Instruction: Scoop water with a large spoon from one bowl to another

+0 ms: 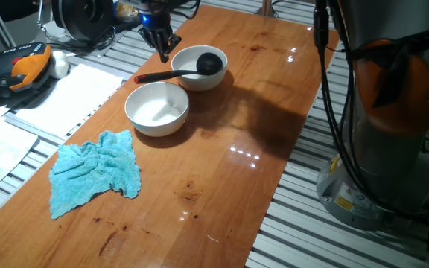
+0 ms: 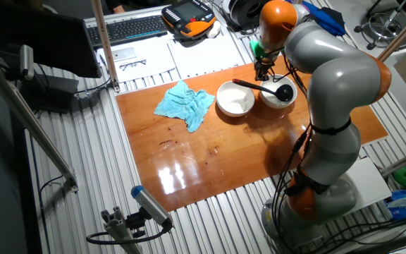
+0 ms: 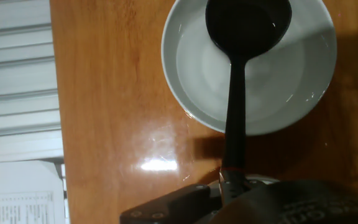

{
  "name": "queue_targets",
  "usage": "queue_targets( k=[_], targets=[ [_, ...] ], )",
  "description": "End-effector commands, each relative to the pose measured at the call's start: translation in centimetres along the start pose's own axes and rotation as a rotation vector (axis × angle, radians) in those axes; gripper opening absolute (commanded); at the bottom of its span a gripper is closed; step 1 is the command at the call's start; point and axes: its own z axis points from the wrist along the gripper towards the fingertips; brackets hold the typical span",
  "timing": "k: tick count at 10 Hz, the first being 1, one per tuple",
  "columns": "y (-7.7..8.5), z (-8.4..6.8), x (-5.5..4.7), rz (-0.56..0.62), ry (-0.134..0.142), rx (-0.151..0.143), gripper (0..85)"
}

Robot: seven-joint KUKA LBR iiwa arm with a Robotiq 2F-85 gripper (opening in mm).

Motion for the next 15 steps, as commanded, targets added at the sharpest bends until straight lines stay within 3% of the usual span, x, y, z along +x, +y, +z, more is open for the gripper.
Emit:
queue_targets(
  k=[1, 2, 5, 6, 7, 8, 10, 12, 15],
  targets=[
    [0.1, 0.1, -0.1, 0.008, 0.005, 0.014, 0.0],
    [0.2, 0.3, -0.1, 0.026, 0.009, 0.011, 0.0],
    [0.2, 0.5, -0.4, 0.072, 0.0, -0.036, 0.0],
    [0.2, 0.4, -0.5, 0.078, 0.002, -0.037, 17.0],
    [0.1, 0.5, -0.6, 0.078, 0.001, -0.034, 17.0],
    [0.1, 0.6, -0.7, 0.08, 0.0, -0.036, 34.0],
    [-0.1, 0.7, -0.7, 0.083, -0.001, -0.03, 34.0],
    [0.0, 0.9, -0.6, 0.106, -0.003, -0.047, 68.0],
    [0.0, 1.8, -0.4, 0.12, -0.011, -0.071, 68.0]
  ],
)
